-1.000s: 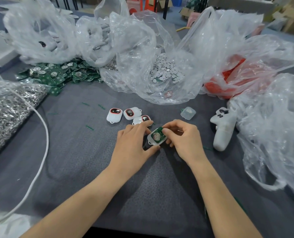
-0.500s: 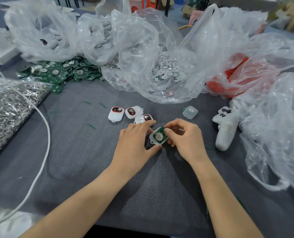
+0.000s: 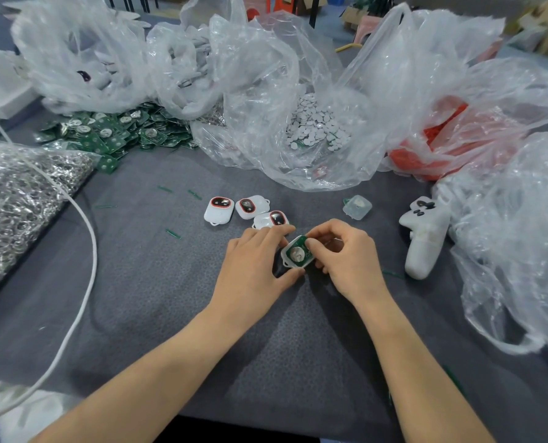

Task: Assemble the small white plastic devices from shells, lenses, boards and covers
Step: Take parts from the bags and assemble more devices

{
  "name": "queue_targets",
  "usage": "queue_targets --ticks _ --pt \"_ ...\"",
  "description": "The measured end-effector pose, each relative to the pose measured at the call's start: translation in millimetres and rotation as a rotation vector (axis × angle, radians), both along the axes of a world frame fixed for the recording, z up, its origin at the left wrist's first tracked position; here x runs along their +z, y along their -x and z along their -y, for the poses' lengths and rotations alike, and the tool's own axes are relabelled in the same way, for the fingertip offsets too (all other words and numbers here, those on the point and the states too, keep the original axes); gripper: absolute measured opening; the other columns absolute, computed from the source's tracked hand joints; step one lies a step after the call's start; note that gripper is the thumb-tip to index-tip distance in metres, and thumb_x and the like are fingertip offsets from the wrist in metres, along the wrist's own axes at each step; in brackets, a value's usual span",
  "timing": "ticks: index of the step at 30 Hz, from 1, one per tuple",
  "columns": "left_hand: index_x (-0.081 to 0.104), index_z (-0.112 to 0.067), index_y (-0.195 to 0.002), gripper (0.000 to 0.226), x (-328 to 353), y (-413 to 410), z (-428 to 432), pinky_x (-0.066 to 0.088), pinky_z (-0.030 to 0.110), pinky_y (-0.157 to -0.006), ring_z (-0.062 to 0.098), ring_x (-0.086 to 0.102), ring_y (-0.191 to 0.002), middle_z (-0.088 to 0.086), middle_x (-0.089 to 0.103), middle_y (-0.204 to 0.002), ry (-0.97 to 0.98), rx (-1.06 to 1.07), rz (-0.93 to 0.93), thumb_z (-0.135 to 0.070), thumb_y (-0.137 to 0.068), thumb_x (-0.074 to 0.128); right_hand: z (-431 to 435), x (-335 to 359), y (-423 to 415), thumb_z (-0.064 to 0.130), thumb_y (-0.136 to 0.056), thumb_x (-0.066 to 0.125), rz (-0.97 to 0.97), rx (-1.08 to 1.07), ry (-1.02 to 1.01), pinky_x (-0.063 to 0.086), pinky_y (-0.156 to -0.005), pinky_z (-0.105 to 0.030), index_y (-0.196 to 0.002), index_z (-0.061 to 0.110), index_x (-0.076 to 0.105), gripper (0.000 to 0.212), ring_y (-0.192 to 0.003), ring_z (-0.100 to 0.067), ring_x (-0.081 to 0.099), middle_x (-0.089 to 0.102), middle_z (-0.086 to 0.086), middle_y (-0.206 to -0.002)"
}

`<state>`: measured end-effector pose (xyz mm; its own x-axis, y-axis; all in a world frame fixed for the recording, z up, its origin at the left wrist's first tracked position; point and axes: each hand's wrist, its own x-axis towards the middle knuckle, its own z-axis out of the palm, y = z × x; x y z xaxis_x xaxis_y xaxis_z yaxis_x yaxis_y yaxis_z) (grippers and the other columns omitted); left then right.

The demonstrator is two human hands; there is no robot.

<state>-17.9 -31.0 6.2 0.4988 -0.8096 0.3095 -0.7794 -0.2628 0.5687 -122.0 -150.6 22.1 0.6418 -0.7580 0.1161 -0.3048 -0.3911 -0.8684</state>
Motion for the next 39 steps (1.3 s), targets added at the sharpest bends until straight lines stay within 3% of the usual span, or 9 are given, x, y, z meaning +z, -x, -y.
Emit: queue_targets --ticks 4,12,21,23,27,32,39 --pt "0.055 -0.027 -0.120 0.052 0.5 0.8 -0.2 0.031 0.029 -0.082 0.013 0.048 -0.103 -0.012 0.061 -0.105 -0.002 0.006 0.014 -0.038 -0.074 0.077 -1.2 -1.2 -1.2 0.008 -0.083 0.069 -0.011 -0.013 0.066 0.045 -0.056 -0.016 -0.076 0.023 0.066 0.016 -0.055 -0.004 0.055 0.063 0.008 -0.064" --pt "0.063 -0.026 -0.111 0.039 2.9 2.7 -1.0 0.031 0.029 -0.081 0.017 0.050 -0.104 -0.009 0.061 -0.107 -0.022 -0.009 0.061 -0.039 -0.076 0.076 -0.4 -5.2 -3.2 0.007 -0.080 0.071 -0.038 -0.037 0.254 0.039 -0.065 -0.006 -0.079 0.016 0.069 0.009 -0.067 -0.002 0.053 0.060 0.002 -0.085" --pt "0.065 -0.026 -0.108 0.036 4.5 3.4 -1.2 0.033 0.029 -0.080 0.018 0.051 -0.101 -0.008 0.062 -0.103 -0.020 -0.005 0.063 -0.038 -0.076 0.077 1.1 -8.5 -4.6 0.007 -0.080 0.072 -0.035 -0.049 0.278 0.038 -0.065 -0.004 -0.079 0.015 0.070 0.008 -0.067 -0.003 0.054 0.062 0.000 -0.082" --pt "0.065 -0.026 -0.108 0.036 5.0 3.7 -1.3 0.033 0.030 -0.079 0.018 0.051 -0.100 -0.008 0.062 -0.102 -0.009 -0.004 0.057 -0.037 -0.075 0.077 -0.1 -8.5 -4.9 0.006 -0.079 0.072 -0.019 -0.054 0.283 0.039 -0.065 -0.006 -0.080 0.014 0.070 0.009 -0.066 -0.003 0.055 0.062 0.000 -0.082" --pt "0.067 -0.027 -0.105 0.032 5.6 4.0 -1.2 0.034 0.032 -0.078 0.019 0.052 -0.098 -0.008 0.062 -0.100 -0.011 -0.013 0.058 -0.036 -0.076 0.077 -2.4 -7.6 -4.4 0.005 -0.079 0.073 -0.021 -0.046 0.335 0.047 -0.067 -0.021 -0.085 0.013 0.068 0.011 -0.068 -0.010 0.056 0.062 0.000 -0.083" --pt "0.069 -0.028 -0.099 0.026 6.4 4.0 -1.0 0.033 0.031 -0.077 0.018 0.051 -0.098 -0.008 0.061 -0.099 -0.022 -0.005 0.057 -0.039 -0.076 0.076 -4.0 -6.8 -4.4 0.006 -0.080 0.072 -0.059 -0.034 0.392 0.046 -0.068 -0.021 -0.081 0.014 0.068 0.009 -0.072 -0.010 0.057 0.060 0.001 -0.086" --pt "0.070 -0.023 -0.095 0.025 5.3 7.8 1.7 0.037 0.035 -0.077 0.023 0.053 -0.092 -0.002 0.060 -0.094 0.002 0.019 0.092 -0.038 -0.076 0.077 -1.3 -7.2 -5.1 0.012 -0.080 0.074 -0.091 -0.059 0.287 0.043 -0.070 -0.021 -0.081 0.016 0.069 0.006 -0.068 -0.008 0.051 0.054 -0.001 -0.091"
